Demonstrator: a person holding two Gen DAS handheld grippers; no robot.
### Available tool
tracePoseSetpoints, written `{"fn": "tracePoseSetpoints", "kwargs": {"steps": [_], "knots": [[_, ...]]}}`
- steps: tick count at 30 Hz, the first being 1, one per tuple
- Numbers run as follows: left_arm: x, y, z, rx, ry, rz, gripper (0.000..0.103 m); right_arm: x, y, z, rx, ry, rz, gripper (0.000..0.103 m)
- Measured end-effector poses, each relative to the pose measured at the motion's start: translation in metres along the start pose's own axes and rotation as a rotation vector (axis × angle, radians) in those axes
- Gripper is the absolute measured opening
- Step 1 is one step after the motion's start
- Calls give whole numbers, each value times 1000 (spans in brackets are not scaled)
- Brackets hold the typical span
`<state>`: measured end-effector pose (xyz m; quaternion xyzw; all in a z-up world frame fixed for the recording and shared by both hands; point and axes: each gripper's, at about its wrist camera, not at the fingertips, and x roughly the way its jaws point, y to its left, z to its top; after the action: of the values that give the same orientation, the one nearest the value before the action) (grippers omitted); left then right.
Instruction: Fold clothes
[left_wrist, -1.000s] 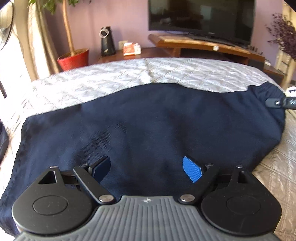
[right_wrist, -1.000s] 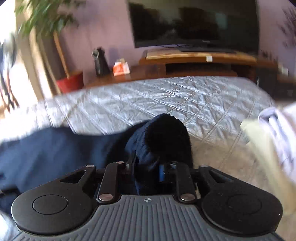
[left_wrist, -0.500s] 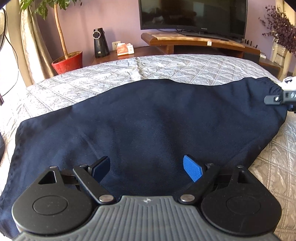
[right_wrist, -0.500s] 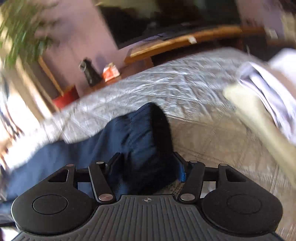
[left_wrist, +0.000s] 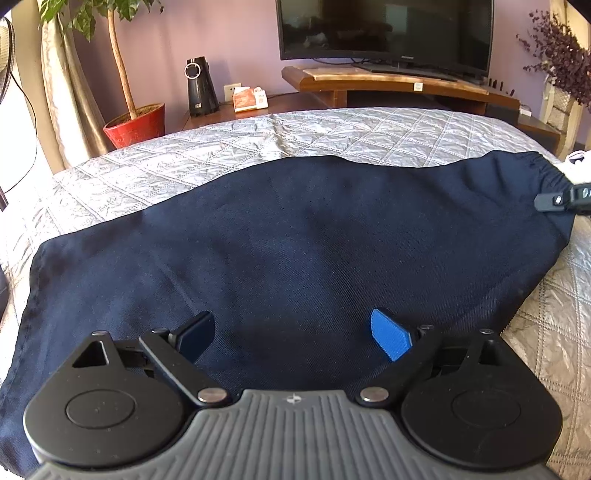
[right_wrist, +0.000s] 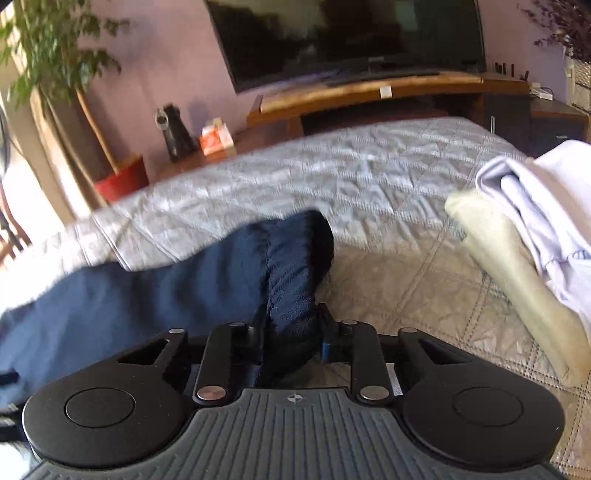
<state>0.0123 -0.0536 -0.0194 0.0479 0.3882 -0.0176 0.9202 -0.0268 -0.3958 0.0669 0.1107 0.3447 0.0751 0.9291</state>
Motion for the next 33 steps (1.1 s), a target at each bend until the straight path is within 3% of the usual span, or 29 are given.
{"fn": "tracePoseSetpoints", "kwargs": {"steps": [3,8,10,12,13,16,17,19,20,23,26,29,31,33], "knots": [[0,1,0,-1,3,-3,90,-9,18,8,-51,-46,2,18],[-1,6,2,-25,11,-16,90,-28,79,19,-256,-130,33,14],[-2,10,3,-47,13,-18,88,-33,110,17,-351,-135,75,14],[-3,15,4,-67,9,-12,86,-31,139,8,-483,-124,68,14],[-4,17,5,-74,7,-9,86,-25,143,5,-486,-97,66,14],[-4,19,5,-75,10,-14,86,-11,120,6,-346,-69,33,18],[-4,19,5,-75,11,-16,86,-5,107,5,-306,-29,5,25],[-3,20,5,-73,14,-21,86,8,82,5,-227,50,-50,43],[-3,20,5,-73,15,-23,86,13,69,5,-189,84,-75,59],[-3,21,5,-71,19,-29,86,-12,42,2,-76,14,-67,60],[-3,21,5,-72,16,-31,86,-28,18,-3,31,-44,-74,76],[-2,17,4,-59,16,-31,86,-25,-8,-8,139,-48,-56,70],[-1,16,4,-56,18,-31,86,-15,-19,-11,143,-35,-41,62],[0,14,4,-54,19,-31,86,-2,-22,-13,143,-14,-20,63]]}}
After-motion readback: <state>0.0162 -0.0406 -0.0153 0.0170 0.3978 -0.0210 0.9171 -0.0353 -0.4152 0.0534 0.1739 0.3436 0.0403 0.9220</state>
